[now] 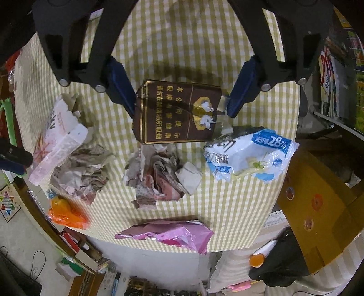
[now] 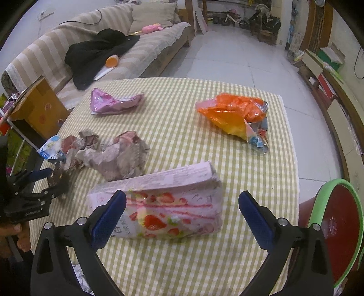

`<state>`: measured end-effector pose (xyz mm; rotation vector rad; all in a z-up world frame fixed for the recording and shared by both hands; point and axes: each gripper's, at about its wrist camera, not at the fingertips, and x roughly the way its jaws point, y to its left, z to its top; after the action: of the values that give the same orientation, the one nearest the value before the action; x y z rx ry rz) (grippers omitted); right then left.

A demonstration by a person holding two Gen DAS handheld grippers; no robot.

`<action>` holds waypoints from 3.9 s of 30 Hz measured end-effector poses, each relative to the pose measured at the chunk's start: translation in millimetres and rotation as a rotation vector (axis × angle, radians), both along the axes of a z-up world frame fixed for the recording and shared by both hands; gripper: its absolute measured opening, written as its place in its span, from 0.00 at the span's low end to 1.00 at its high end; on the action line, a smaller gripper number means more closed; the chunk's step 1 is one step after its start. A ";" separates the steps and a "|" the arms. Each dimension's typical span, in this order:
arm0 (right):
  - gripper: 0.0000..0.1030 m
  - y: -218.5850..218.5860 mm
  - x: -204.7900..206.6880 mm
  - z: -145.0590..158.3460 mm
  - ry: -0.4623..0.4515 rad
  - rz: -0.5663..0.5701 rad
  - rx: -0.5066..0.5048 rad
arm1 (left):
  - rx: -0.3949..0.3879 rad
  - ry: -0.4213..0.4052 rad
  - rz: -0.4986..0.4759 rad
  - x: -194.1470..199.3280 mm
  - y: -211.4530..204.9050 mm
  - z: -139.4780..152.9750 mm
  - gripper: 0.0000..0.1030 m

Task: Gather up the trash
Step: 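Grasp the pink Pocky box with the right tool while the left tool grasps the brown chocolate box, then carry both boxes over the green bin and open both tools to drop them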

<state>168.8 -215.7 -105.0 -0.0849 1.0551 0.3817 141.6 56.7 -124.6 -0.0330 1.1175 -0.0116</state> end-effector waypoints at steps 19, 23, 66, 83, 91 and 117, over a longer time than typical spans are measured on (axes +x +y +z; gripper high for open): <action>0.93 -14.7 -12.8 -20.8 0.217 0.065 0.196 | -0.085 -0.051 -0.022 -18.8 -6.6 18.1 0.74; 0.93 -9.6 -39.5 -19.7 0.243 0.131 0.191 | -0.099 -0.063 -0.014 -22.9 -6.0 22.0 0.74; 0.36 -19.5 -74.1 60.3 0.060 0.223 0.144 | -0.145 -0.199 -0.030 -51.7 -23.2 104.6 0.74; 0.36 -113.3 -75.0 115.8 -0.115 -0.044 0.207 | -0.153 -0.261 -0.172 -22.7 -113.7 161.0 0.74; 0.36 -172.3 -80.3 121.9 -0.139 -0.175 0.217 | -0.176 -0.250 -0.283 -4.2 -178.9 165.7 0.74; 0.37 -344.7 -104.5 101.2 -0.105 -0.536 0.231 | -0.350 -0.118 -0.608 28.4 -383.7 147.9 0.74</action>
<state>64.3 -560.4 -3.9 0.3752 0.8827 0.0088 170.0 -327.0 23.3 -0.0038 0.9617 -0.7430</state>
